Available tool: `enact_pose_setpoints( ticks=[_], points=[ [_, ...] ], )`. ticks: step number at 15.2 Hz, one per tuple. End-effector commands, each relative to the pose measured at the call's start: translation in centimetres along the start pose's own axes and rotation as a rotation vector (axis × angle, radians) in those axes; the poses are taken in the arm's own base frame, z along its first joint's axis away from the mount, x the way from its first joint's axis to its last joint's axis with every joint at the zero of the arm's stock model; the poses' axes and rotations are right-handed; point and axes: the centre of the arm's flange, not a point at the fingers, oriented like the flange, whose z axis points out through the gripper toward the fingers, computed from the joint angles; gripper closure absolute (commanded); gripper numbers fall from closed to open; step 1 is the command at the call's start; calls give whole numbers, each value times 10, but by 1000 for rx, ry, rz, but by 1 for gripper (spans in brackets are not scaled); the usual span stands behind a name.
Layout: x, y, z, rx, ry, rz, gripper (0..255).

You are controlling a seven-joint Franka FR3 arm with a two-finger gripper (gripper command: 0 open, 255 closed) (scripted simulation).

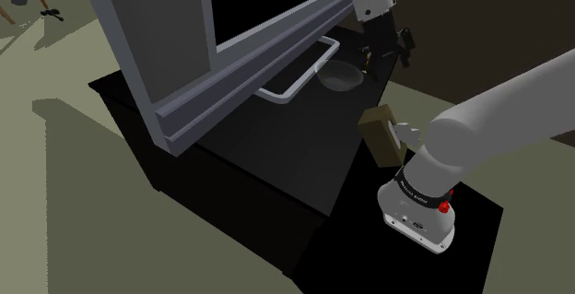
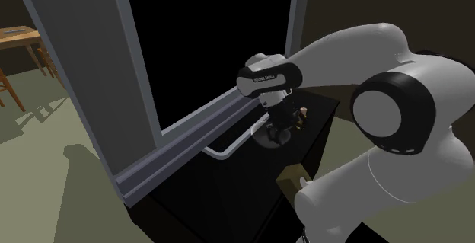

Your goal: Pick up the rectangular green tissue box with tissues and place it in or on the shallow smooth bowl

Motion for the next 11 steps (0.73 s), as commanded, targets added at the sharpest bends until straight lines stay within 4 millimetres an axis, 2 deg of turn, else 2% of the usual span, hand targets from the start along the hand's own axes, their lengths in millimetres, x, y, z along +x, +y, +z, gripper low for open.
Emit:
enact_pose_setpoints(
  ticks=[1,7,11],
  points=[
    [1,5,28,33,-21,-12,0],
    [-4,14,107,126,-82,-44,0],
    [-6,12,129,133,-87,-47,0]
  ],
)
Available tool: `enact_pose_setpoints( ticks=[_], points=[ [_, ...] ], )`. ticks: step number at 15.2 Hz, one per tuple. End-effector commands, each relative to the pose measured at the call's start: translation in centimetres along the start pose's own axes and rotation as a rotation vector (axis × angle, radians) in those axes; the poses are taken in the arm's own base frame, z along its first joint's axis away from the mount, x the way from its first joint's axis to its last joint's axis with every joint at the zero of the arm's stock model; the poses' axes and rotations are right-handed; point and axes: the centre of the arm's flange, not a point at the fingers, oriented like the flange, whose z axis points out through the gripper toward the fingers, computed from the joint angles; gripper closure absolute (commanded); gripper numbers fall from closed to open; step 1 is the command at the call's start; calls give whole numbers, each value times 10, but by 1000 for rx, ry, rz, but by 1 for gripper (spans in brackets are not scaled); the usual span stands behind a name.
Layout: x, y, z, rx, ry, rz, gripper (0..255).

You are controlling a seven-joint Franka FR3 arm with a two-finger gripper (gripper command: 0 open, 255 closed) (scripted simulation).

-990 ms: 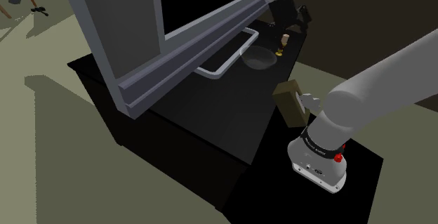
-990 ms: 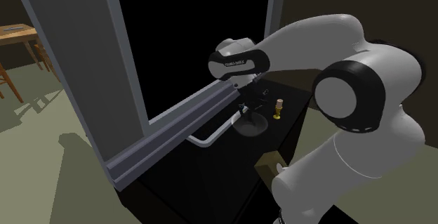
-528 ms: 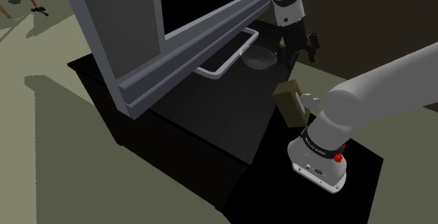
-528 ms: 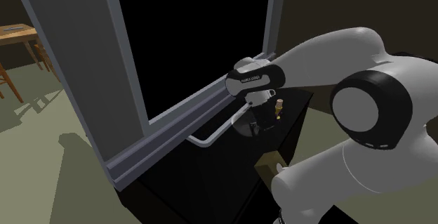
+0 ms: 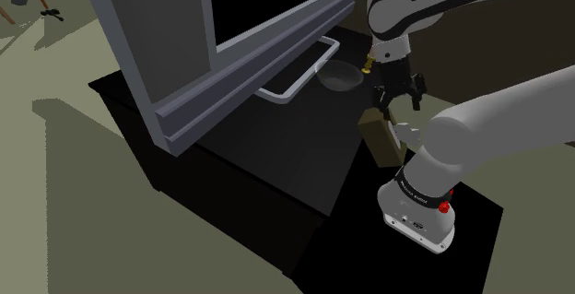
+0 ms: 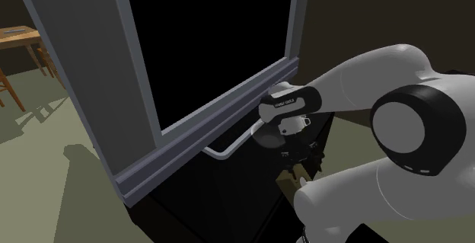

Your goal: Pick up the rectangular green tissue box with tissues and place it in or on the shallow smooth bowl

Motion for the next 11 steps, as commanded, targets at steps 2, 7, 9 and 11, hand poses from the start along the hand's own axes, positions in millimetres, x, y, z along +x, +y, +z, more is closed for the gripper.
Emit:
enact_pose_setpoints(
  ticks=[2,7,9,11],
  points=[
    [0,0,17,2,0,-1,0],
    [0,0,31,2,0,-1,0],
    [0,0,31,2,0,-1,0],
    [0,0,31,2,0,-1,0]
  ],
)
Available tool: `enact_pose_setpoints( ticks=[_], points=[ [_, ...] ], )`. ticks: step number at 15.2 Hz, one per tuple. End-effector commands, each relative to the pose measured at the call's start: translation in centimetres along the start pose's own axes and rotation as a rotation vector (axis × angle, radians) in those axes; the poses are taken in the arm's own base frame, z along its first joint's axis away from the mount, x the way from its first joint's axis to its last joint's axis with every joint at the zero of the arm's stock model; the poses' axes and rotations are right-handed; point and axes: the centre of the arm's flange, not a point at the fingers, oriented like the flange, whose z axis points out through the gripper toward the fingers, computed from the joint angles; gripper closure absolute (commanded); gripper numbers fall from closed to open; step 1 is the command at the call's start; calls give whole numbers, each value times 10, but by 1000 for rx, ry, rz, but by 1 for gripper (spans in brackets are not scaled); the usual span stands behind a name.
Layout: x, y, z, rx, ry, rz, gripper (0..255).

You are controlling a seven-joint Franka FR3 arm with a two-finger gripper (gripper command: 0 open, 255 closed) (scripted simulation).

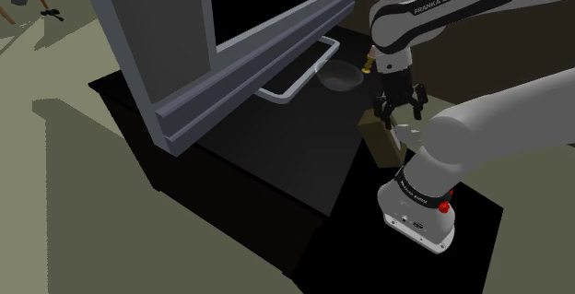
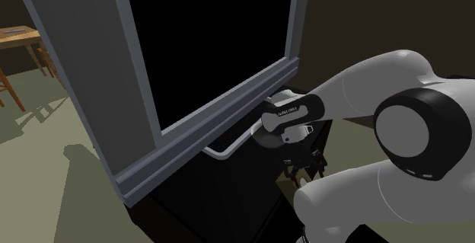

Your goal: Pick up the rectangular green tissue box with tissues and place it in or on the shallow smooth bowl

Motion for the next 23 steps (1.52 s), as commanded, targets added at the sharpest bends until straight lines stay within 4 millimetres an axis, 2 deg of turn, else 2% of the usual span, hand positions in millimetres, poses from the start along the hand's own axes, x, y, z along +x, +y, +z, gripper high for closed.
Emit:
enact_pose_setpoints(
  ticks=[1,2,11,23],
  points=[
    [0,0,1,-2,-3,0,0],
    [0,0,1,-2,-3,0,255],
    [0,0,1,-2,-3,0,255],
    [-34,18,-49,-2,-3,0,255]
  ],
)
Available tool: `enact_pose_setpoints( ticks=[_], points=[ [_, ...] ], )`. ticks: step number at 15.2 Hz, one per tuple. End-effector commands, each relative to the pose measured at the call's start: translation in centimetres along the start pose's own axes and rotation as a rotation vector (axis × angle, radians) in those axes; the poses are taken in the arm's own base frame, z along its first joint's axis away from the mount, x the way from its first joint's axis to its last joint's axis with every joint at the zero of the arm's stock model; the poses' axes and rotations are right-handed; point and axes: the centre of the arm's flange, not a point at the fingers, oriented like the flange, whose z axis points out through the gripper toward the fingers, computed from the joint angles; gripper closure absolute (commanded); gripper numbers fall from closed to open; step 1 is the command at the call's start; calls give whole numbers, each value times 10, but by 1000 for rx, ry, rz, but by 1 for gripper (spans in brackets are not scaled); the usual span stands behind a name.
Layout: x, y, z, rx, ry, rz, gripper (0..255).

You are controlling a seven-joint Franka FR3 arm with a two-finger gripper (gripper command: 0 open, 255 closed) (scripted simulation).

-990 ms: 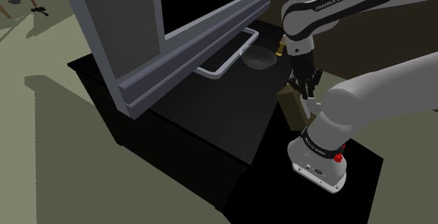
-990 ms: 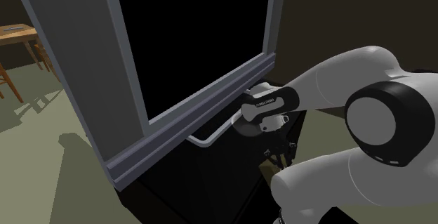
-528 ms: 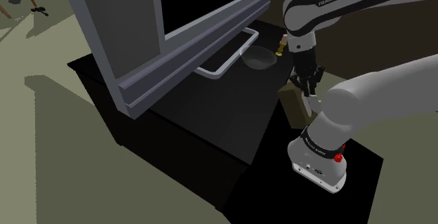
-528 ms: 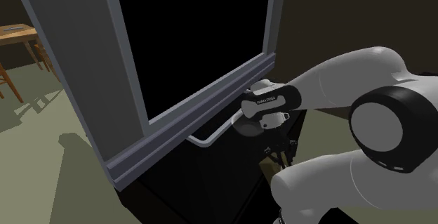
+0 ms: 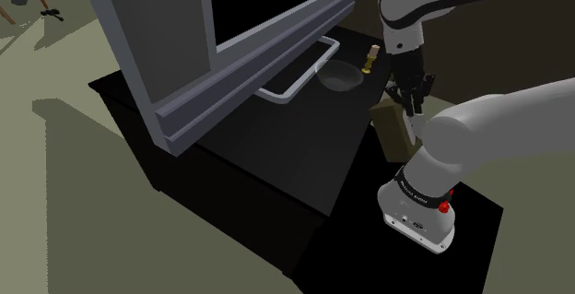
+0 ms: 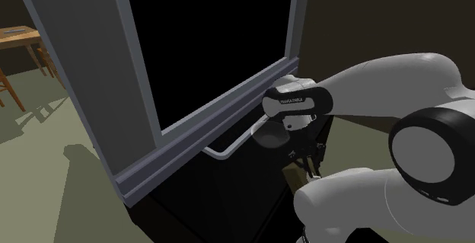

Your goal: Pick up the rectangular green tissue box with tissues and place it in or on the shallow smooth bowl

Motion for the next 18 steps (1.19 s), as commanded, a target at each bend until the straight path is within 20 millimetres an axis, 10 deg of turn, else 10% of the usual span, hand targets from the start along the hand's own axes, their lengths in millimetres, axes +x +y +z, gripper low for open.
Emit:
enact_pose_setpoints(
  ticks=[1,18],
  points=[
    [-6,3,-8,0,-1,0,255],
    [-55,29,-80,0,-1,0,255]
  ],
)
